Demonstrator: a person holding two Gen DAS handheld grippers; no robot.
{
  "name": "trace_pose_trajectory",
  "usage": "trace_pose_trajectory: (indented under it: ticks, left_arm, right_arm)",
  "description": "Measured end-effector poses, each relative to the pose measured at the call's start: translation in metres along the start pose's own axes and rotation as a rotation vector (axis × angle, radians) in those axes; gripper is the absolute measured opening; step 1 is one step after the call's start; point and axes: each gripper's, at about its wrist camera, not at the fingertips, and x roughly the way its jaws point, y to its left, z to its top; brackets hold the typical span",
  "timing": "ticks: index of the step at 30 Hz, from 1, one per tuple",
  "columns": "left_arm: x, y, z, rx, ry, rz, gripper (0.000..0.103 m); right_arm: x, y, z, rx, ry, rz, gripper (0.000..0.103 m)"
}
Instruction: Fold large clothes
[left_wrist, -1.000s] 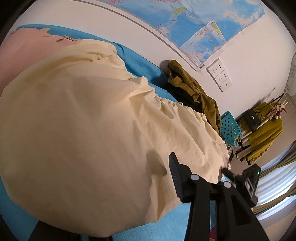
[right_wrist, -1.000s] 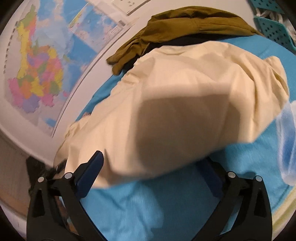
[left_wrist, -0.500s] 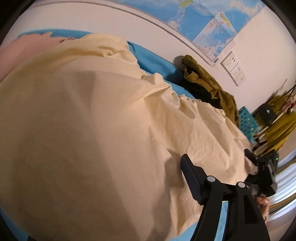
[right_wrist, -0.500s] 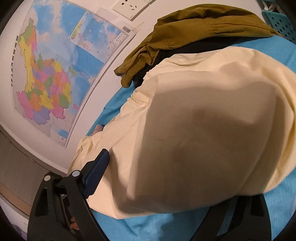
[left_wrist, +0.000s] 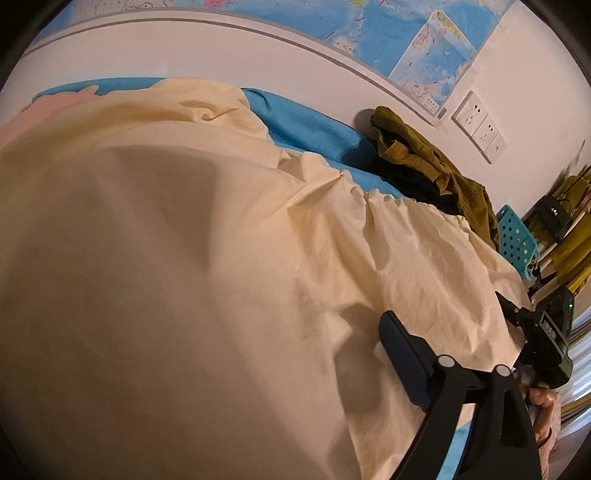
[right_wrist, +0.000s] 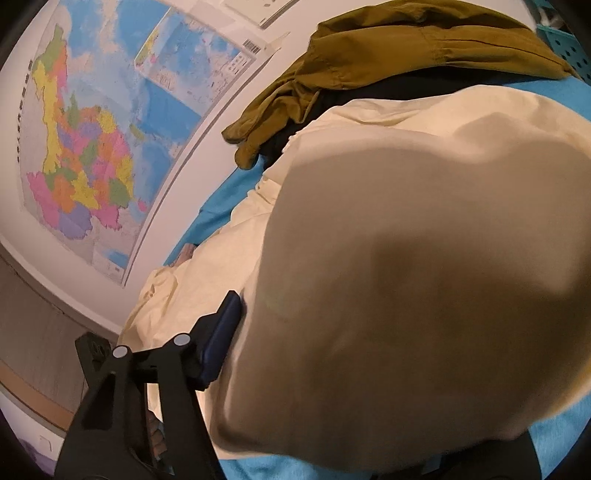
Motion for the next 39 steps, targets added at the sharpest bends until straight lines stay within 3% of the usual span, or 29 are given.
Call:
trace_pose_trajectory:
  ticks: [2,4,6,9,15,28,39]
  left_arm:
    - [0.002,-0.001,0.002,-0.001,0.002,0.012,0.086]
    - [0.003,-0.002,0.003,-0.005,0.000,0.037,0.076]
    - [0.004,-0.001,0.005,-0.016,0.008,0.053,0.057]
    - [0.000,-0.004,0.006,-0.004,0.012,0.060,0.038]
    - [-0.014,-0.012,0.007,0.035,-0.008,0.064,0.018]
    - [-0.064,-0.035,0.022,0.151,-0.112,0.092,0.015]
    - [-0.116,-0.037,0.048,0.180,-0.217,0.081,0.013]
  right_arm:
    - [0.004,0.002,0.002,-0.011,0.007,0.001,0.064]
    - [0.006,0.001,0.003,-0.007,0.017,0.008,0.057]
    - [0.007,-0.003,0.004,0.013,0.024,0.031,0.041]
    - [0.002,-0.004,0.004,0.002,0.029,0.071,0.026]
    - [-0.012,0.012,0.005,-0.063,0.018,0.111,0.016]
    - [-0.056,0.078,0.017,-0.270,-0.061,0.163,0.014]
    - [-0.070,0.130,0.033,-0.397,-0.123,0.253,0.013]
